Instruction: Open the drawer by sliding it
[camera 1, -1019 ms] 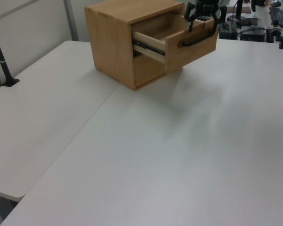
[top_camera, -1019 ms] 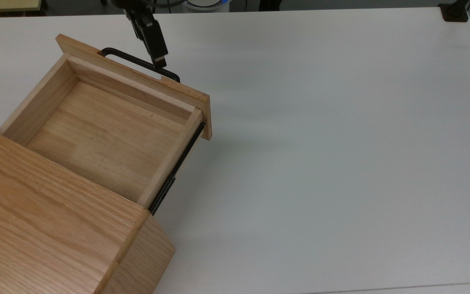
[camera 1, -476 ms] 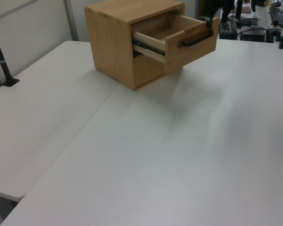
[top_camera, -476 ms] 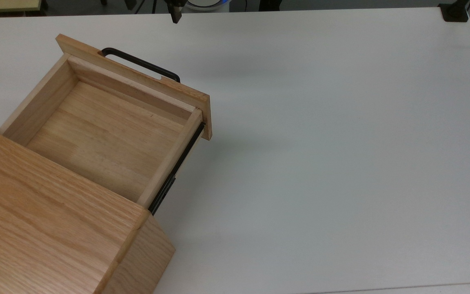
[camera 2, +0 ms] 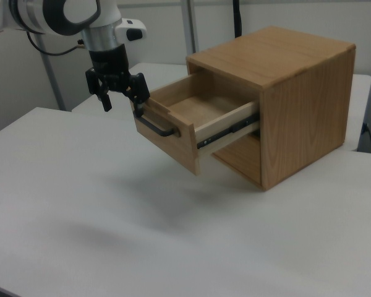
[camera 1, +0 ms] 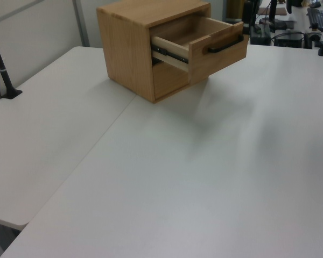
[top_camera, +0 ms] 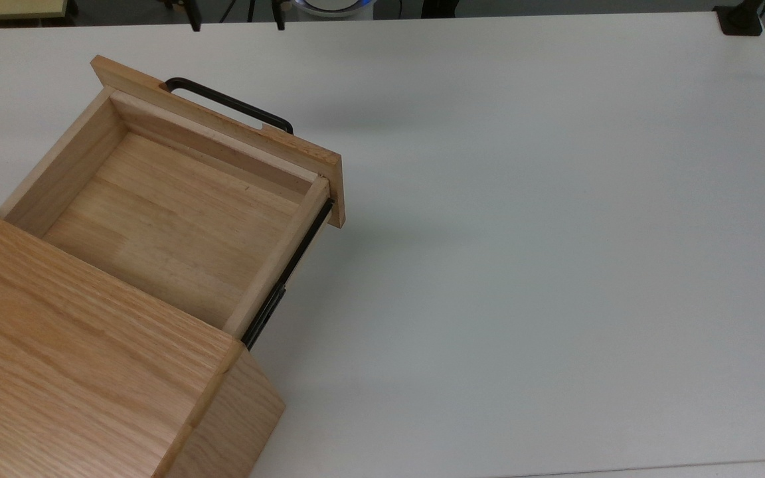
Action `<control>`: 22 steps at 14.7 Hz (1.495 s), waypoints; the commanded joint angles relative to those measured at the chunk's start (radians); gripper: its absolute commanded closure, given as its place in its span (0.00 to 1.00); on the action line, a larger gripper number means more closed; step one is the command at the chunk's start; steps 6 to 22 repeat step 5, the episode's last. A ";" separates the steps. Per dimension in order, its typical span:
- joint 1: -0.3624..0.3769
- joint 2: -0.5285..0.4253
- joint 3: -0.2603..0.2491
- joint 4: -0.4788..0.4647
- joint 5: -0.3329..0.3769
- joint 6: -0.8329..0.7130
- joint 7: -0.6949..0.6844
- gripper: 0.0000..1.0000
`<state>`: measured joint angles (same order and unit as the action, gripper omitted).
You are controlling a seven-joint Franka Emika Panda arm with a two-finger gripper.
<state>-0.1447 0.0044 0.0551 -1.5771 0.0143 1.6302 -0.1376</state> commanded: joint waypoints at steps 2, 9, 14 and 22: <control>0.008 -0.021 -0.003 -0.029 -0.020 0.036 -0.021 0.00; 0.020 -0.015 -0.003 -0.027 -0.023 0.033 0.021 0.00; 0.020 -0.015 -0.003 -0.027 -0.023 0.033 0.021 0.00; 0.020 -0.015 -0.003 -0.027 -0.023 0.033 0.021 0.00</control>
